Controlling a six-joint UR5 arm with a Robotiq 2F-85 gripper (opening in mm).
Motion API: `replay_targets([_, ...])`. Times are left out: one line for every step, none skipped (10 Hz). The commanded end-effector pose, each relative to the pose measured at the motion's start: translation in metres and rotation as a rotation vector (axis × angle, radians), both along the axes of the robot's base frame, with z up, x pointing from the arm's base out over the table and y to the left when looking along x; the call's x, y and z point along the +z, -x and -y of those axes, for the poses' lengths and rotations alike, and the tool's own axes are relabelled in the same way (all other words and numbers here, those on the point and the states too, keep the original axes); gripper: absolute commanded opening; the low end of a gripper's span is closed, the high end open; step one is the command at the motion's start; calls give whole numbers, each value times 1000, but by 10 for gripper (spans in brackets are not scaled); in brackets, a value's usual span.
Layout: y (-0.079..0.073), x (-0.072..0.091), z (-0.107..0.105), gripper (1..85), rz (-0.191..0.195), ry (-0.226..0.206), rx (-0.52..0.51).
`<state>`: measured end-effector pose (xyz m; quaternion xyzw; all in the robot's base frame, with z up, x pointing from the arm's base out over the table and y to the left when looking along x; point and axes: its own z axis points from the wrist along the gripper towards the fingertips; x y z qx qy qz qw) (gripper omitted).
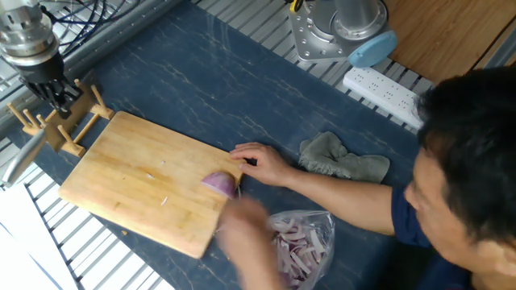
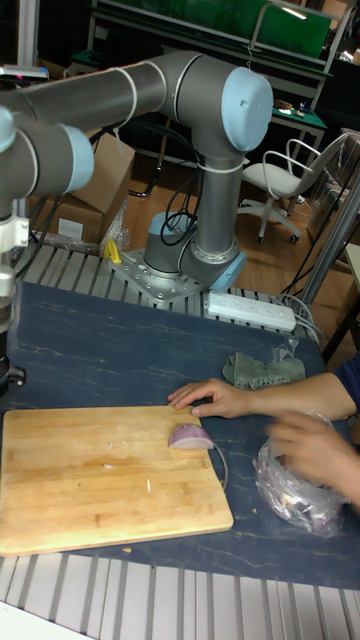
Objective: Chop the onions
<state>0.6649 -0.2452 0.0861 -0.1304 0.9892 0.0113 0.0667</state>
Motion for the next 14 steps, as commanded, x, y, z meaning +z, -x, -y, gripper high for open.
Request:
replay_targets([-2, -14, -1, 10, 17, -29, -4])
replay_targets([-2, -16, -1, 10, 15, -27, -6])
replay_targets([-1, -17, -1, 10, 12, -28, -7])
replay_targets([1, -17, 1, 20, 6, -22, -1])
replay_targets([3, -18, 0, 57, -1, -24, 12])
replay_targets([3, -18, 1, 83, -2, -17, 27])
replay_targets([4, -18, 1, 143, -6, -18, 42])
replay_targets([4, -18, 1, 227, -7, -16, 61])
replay_targets([5, -16, 1, 283, -14, -15, 70])
replay_targets([4, -15, 2, 353, -17, -6, 72])
replay_targets([4, -15, 2, 400, -19, -6, 70])
replay_targets([3, -15, 0, 437, -19, -13, 66])
replay_targets([4, -15, -3, 477, -17, -28, 63])
replay_targets([3, -15, -5, 527, -12, -37, 67])
